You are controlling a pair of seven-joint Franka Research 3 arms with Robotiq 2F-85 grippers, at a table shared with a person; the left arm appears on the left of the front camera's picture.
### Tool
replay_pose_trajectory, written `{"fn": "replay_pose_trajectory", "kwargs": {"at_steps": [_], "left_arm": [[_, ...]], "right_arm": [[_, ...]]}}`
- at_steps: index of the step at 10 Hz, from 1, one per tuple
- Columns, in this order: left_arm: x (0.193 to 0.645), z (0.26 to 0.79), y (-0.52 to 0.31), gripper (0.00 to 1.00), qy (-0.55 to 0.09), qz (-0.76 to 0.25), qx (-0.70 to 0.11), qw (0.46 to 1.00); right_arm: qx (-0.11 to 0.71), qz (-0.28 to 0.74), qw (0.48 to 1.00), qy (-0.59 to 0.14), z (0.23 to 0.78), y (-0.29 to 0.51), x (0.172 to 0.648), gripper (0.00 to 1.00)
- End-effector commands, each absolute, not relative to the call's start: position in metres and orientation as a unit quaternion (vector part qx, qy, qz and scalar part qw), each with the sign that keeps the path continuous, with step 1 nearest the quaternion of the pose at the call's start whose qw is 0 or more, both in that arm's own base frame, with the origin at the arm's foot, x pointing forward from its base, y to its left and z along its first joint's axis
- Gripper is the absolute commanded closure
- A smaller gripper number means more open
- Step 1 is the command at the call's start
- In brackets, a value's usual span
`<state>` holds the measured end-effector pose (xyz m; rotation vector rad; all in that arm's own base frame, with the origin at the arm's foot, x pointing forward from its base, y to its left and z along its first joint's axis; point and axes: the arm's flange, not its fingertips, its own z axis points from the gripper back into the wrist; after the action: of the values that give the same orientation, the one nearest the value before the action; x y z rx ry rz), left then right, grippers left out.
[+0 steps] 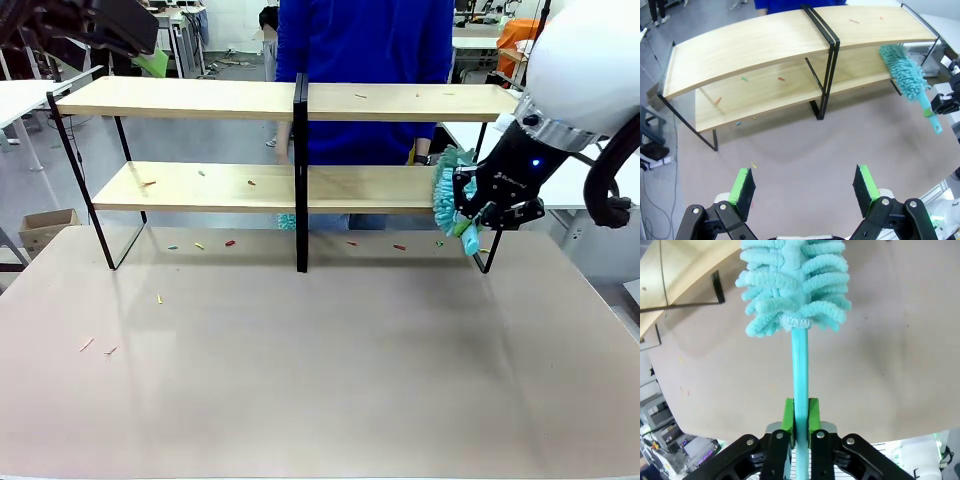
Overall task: Clean the shelves.
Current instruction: Clean a randomly selected level of the Shelf with the Duster.
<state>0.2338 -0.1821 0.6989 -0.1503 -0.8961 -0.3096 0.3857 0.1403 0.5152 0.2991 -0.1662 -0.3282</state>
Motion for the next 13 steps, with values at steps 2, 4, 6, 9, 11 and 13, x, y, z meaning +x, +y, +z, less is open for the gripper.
{"fn": "replay_pose_trajectory", "kwargs": {"at_steps": [2,4,6,9,11,13], "left_arm": [[0.233,0.699,-0.181,0.00,-0.431,-0.148,-0.073,0.887],[0.233,0.699,-0.181,0.00,-0.431,-0.148,-0.073,0.887],[0.233,0.699,-0.181,0.00,-0.431,-0.148,-0.073,0.887],[0.233,0.699,-0.181,0.00,-0.431,-0.148,-0.073,0.887],[0.233,0.699,-0.181,0.00,-0.431,-0.148,-0.073,0.887],[0.233,0.699,-0.181,0.00,-0.431,-0.148,-0.073,0.887]], "right_arm": [[0.207,-0.104,0.971,-0.057,0.519,0.137,0.386,0.87],[0.271,-0.024,0.962,0.020,0.534,0.113,0.369,0.87],[0.282,0.103,0.948,0.102,0.558,0.047,0.329,0.87],[0.291,0.298,0.901,0.117,0.591,-0.056,0.249,0.87],[0.296,0.343,0.892,0.021,0.616,-0.094,0.208,0.87],[0.302,0.343,0.875,-0.162,0.661,-0.125,0.179,0.87]]}}
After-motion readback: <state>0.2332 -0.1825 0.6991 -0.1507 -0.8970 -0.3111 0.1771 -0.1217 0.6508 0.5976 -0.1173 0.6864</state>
